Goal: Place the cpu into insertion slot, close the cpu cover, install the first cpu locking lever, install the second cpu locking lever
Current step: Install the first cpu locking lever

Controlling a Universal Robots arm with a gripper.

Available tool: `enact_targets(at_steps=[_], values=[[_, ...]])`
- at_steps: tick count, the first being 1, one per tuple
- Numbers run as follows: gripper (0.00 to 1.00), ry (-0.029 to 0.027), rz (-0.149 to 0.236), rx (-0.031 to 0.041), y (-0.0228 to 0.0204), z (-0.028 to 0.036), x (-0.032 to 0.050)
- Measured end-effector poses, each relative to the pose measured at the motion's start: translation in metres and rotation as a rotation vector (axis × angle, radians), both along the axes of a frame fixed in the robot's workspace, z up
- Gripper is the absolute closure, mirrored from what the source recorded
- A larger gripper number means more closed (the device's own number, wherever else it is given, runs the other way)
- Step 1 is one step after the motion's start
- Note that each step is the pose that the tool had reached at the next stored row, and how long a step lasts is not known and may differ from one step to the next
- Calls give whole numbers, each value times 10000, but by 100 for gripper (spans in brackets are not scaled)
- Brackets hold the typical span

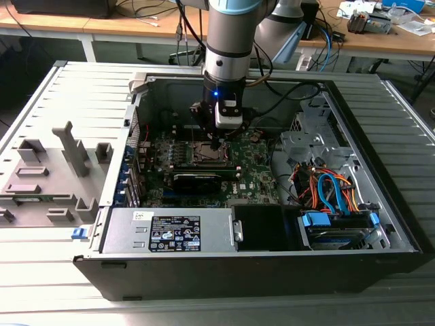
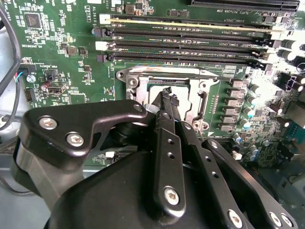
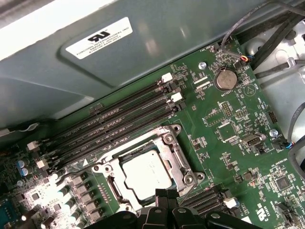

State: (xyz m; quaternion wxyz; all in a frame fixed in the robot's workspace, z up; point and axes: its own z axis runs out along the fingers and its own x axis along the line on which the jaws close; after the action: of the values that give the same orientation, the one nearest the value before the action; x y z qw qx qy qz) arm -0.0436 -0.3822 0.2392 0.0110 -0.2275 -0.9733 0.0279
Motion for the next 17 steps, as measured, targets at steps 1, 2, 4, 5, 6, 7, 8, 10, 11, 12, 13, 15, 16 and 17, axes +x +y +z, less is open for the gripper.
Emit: enact_targets(at_steps=[1,2,4,5,6,7,8,10,11,12,13,15,16,17], values=[[89,0,9,0,0,0,0],[89,0,15,0,0,0,0],[89,0,31,1,0,0,0],[89,0,36,0,0,0,0],[89,0,42,0,0,0,0],[89,0,52,1,0,0,0],[89,0,58,1,0,0,0],[89,0,70,0,0,0,0],[89,0,77,0,0,0,0],[89,0,86,0,0,0,0],[89,0,93,1,0,0,0],[89,0,114,0,0,0,0],[89,0,121,0,0,0,0],[89,0,127,0,0,0,0]])
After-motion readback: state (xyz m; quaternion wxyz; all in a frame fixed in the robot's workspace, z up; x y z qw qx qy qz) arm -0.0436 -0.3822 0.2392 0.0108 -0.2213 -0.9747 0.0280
